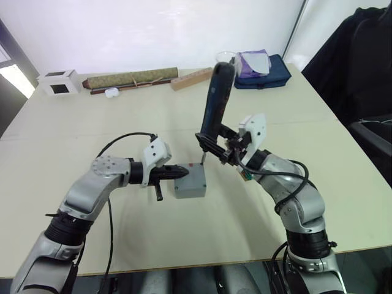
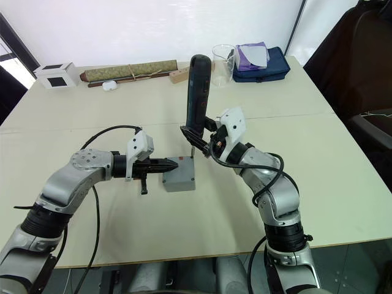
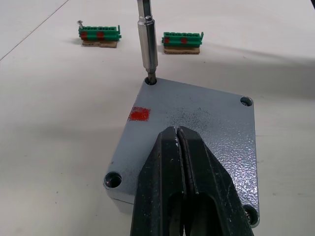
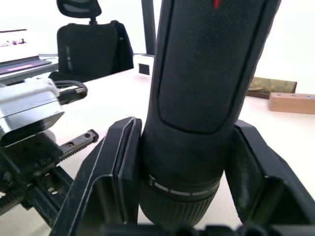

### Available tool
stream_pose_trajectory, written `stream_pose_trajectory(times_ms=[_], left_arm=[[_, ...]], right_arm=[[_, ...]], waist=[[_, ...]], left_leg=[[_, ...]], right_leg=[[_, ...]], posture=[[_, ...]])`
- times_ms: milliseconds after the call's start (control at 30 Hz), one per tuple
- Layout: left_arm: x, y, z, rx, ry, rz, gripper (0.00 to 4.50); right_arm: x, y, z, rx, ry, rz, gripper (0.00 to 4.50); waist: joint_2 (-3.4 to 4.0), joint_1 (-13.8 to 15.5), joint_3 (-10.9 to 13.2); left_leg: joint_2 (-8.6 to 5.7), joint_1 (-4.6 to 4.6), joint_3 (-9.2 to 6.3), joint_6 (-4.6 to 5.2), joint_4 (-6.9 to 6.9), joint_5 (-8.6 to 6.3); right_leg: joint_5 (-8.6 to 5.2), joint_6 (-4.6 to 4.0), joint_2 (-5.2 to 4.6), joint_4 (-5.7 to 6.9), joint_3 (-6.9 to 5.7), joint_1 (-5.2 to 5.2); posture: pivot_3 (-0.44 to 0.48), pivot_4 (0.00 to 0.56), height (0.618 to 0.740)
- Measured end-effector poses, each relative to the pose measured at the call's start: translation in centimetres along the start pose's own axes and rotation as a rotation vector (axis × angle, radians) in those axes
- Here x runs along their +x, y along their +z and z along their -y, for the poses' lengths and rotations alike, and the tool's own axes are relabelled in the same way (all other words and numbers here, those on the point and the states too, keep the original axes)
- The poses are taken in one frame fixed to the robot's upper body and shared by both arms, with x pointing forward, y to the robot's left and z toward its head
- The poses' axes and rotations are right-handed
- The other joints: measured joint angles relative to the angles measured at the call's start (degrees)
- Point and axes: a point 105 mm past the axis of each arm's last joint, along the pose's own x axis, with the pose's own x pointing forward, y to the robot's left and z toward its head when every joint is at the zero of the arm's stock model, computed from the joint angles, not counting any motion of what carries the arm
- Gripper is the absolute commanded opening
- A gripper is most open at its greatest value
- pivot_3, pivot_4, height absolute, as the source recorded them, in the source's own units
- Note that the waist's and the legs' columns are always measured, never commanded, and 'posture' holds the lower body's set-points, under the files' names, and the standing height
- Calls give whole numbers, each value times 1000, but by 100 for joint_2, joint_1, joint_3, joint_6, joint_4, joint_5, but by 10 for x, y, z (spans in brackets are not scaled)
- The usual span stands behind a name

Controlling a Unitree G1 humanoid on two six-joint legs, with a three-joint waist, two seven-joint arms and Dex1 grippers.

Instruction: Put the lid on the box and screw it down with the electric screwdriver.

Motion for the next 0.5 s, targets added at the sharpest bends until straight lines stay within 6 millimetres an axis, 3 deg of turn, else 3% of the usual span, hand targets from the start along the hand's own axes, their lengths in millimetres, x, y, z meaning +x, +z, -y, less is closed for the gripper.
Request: stream_pose_trajectory(times_ms=[267,500], left_arm=[[2,-1,0,-8,2,6,0],[2,-5,0,-11,4,-11,0]], right_arm=[[1,-3,-1,-41,16,5,2023],[0,-12,-13,-119,51,-71,2023]], waist=[[-5,4,-3],[-23,0,-26]], left_leg=[[0,23,0,0,0,0],[7,93,0,1,-12,-1]], right_leg=[[0,0,0,0,0,22],[-7,-2,8,-26,-1,99]], posture=[[0,150,740],[0,150,740]])
